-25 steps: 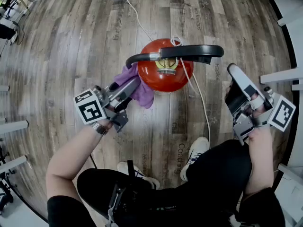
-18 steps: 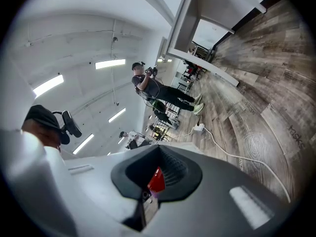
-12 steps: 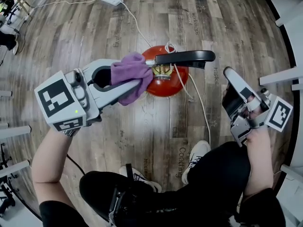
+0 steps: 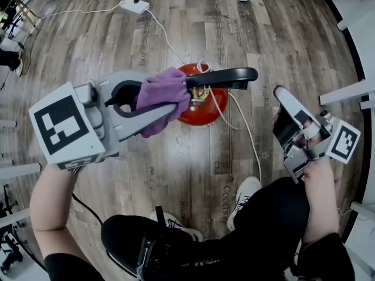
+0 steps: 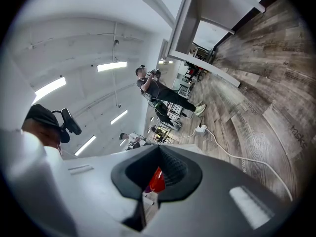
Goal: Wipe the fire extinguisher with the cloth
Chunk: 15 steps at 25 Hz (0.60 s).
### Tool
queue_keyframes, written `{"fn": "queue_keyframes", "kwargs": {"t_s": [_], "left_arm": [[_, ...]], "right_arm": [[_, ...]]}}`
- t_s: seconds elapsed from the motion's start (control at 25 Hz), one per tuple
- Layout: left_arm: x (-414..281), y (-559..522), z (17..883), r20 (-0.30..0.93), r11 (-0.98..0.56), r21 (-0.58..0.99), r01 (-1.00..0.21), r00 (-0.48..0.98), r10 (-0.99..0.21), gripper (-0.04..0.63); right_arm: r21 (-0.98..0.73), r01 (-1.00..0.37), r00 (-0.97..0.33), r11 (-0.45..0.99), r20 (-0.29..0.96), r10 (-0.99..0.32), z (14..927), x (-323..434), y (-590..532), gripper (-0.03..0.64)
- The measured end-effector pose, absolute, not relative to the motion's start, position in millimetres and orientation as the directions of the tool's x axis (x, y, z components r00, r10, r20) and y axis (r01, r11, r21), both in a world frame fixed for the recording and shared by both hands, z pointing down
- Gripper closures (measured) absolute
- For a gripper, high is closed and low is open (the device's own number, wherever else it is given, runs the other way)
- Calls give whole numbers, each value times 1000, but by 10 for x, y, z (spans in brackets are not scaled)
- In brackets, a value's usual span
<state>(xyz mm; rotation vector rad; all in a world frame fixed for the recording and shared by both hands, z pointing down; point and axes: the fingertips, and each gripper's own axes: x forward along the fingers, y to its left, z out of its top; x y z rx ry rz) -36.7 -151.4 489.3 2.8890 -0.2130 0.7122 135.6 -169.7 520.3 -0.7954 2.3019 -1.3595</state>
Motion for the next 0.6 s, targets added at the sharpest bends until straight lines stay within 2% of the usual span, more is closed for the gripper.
{"fn": "queue_keyframes", "kwargs": {"t_s": [0.12,0.2,0.32,0.44,0.6], "left_arm": [[-555,-1621,4350,66,-895,421,-149,989,-134,523],[-699,-1677,4103,-58,-889,439,-134,982,-177,523],[-893,-1679,3935,-85,-906,386,-172,972,-220,523],[-1037,-1601,3869,-130,-851,501,-159,958,-256,523],[-1127,-1341,3739,-65,-768,611,-190,956,-288,524]], "right_arm": [[-877,-308,-775,368,6,-632,5245,1364,-1713,615],[-872,-329,-768,363,23,-640,5254,1367,-1717,615],[-862,-329,-764,385,4,-645,5175,1305,-1695,615],[-892,-323,-735,315,27,-678,5122,1285,-1567,615],[-922,-339,-729,190,130,-672,4855,1190,-1229,615]]}}
